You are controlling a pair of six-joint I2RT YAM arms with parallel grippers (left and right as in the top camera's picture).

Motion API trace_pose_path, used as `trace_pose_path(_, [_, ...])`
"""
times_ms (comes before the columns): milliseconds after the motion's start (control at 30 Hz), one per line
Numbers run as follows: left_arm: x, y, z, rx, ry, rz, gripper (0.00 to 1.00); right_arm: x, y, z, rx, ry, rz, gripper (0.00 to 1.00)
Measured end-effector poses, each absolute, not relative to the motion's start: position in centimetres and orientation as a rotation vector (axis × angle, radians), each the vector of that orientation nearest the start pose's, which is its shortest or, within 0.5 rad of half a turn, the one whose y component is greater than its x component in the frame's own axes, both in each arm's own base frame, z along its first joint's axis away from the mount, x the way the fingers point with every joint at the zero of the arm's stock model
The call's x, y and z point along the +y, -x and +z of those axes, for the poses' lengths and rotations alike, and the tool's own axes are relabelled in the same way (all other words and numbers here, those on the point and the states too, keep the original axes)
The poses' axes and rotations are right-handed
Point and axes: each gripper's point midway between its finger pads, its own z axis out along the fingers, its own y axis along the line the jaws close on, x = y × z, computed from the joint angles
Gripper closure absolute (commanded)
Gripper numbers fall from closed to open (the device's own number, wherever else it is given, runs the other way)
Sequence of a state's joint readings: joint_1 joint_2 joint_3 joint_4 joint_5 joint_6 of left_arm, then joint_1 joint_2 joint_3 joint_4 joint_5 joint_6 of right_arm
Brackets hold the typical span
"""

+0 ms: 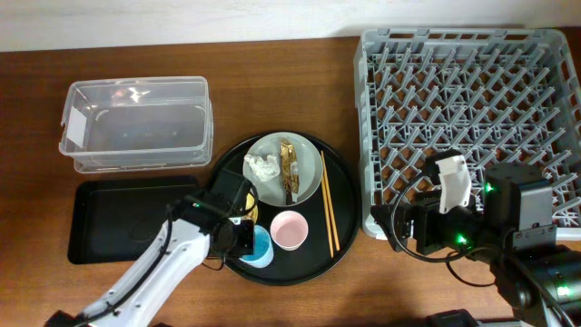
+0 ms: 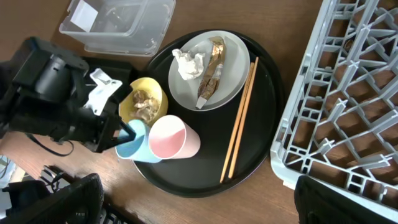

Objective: Sort waste into correct bins and load items into the dishwasher rack
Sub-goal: 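Reach both grippers toward the blue and pink cups on the tray, then grasp the blue cup with the right gripper and lift it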

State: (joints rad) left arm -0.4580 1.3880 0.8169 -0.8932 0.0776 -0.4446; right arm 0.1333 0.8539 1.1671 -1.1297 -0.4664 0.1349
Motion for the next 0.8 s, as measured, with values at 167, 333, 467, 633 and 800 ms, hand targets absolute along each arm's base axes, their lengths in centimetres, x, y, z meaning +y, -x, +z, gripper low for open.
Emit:
trace_pose_path(167, [-11.6, -20.3, 7.1, 3.069, -0.028, -0.184, 1.00, 10.5, -20.5, 27.9, 2.370, 0.221, 0.684, 0.01])
trace_pose_path(333, [-13.6, -22.7, 16.9, 2.800, -0.070, -0.414, 1.00, 11.1, -20.3, 28.3, 2.352, 0.257, 0.720, 0.08])
trace_pose_path(467, [-18.5, -23.6, 23.9, 2.532, -0.271, -0.964, 1.00, 14.4, -19.1, 30.7, 2.185, 0.539, 0.919, 0.12])
trace_pose_path(633, [-22.6, -22.2, 29.2, 2.263, -0.541, -1.504, 1.00, 18.7, -18.2, 33.1, 1.991, 0.808, 1.127, 0.11])
trace_pose_path(800, [-23.5, -20.0, 31.8, 2.140, -0.673, -1.729, 1.00, 22.0, -16.7, 36.2, 1.778, 0.991, 1.245, 0.13])
